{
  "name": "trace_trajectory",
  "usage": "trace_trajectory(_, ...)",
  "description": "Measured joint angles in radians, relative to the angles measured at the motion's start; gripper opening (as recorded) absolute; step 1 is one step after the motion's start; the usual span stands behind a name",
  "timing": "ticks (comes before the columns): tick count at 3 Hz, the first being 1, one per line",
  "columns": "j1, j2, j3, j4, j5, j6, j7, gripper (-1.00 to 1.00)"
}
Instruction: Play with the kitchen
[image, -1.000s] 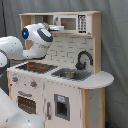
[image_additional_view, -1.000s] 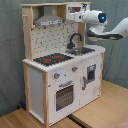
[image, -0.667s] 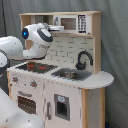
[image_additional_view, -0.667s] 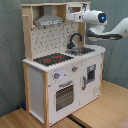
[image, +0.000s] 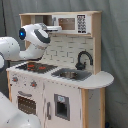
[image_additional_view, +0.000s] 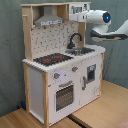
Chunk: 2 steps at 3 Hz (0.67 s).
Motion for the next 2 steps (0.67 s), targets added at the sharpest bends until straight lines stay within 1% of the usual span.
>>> trace_trajectory(1,0.072,0.0,-0.054,-0.042,0.0,0.003,-0.009,-1.0)
trace_trajectory(2,0.142,-0.001,-0.108,-0.086,0.0,0.022,-0.025,-1.0)
